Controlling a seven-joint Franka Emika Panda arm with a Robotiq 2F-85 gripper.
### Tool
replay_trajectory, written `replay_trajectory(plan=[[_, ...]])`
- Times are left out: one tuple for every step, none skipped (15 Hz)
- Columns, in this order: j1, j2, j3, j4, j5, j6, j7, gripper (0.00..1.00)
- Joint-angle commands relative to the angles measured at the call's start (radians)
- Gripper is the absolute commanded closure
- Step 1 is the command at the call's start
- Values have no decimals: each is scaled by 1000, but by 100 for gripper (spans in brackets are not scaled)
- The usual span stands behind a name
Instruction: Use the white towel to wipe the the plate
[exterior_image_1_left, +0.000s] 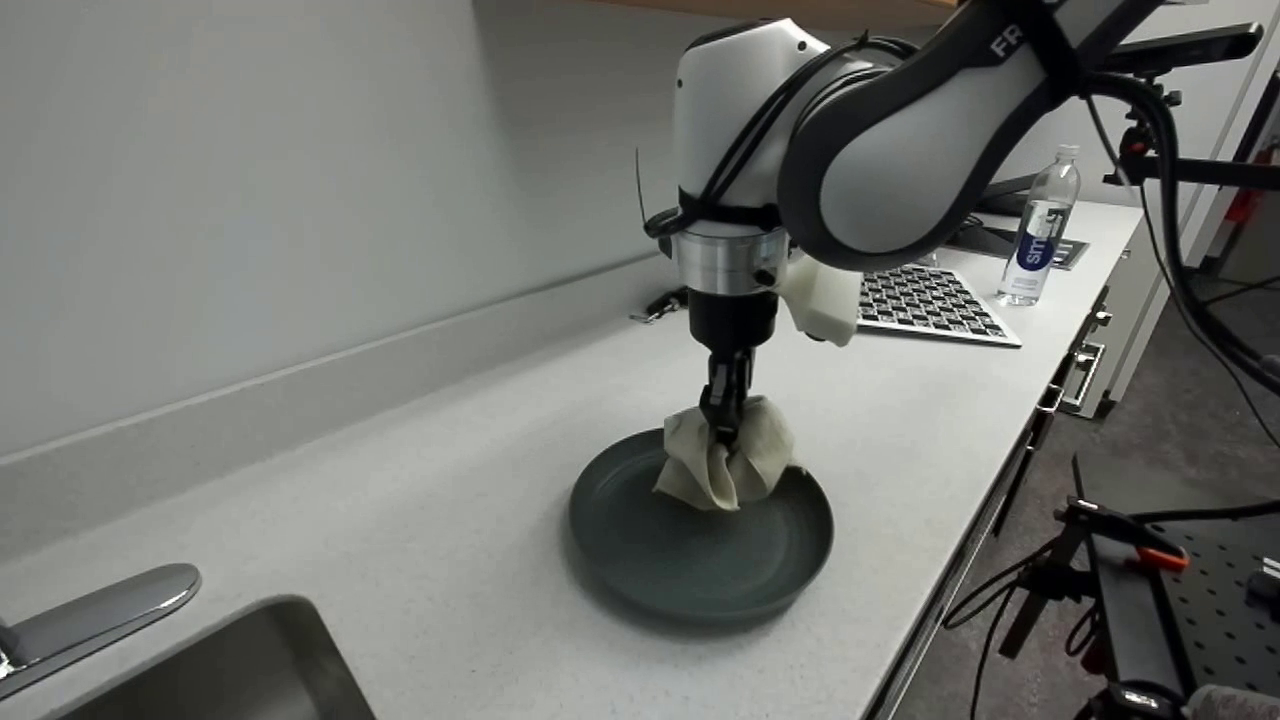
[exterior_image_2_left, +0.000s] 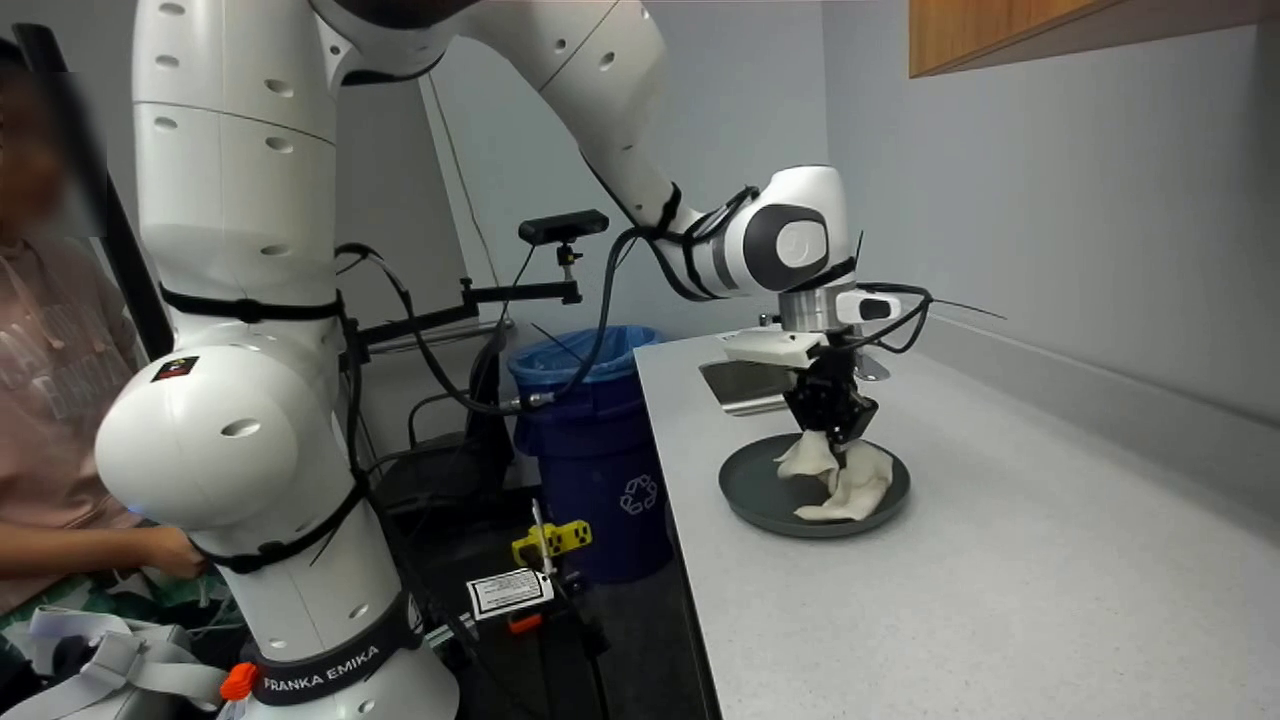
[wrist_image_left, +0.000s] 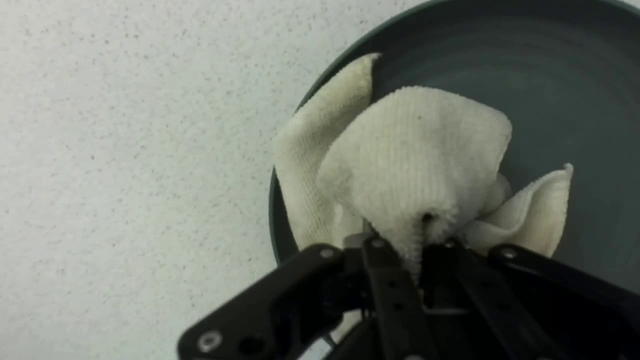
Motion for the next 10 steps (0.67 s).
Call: replay_trajectory(plan=[[24, 65, -4, 111, -44, -6, 34, 97], [28, 81, 1, 135, -42, -6, 28, 97], [34, 98, 10, 157, -34, -6, 15, 97], [40, 111, 17, 174, -27, -5, 7, 97], [43, 123, 29, 185, -13, 1, -7, 97], [39, 131, 47, 190, 11, 18, -31, 97], [38, 139, 61, 195, 25, 25, -46, 97], [31, 144, 82, 194, 52, 32, -67, 97], [26, 147, 98, 191, 72, 35, -86, 97], [23, 144, 110, 179, 87, 36, -109, 97]])
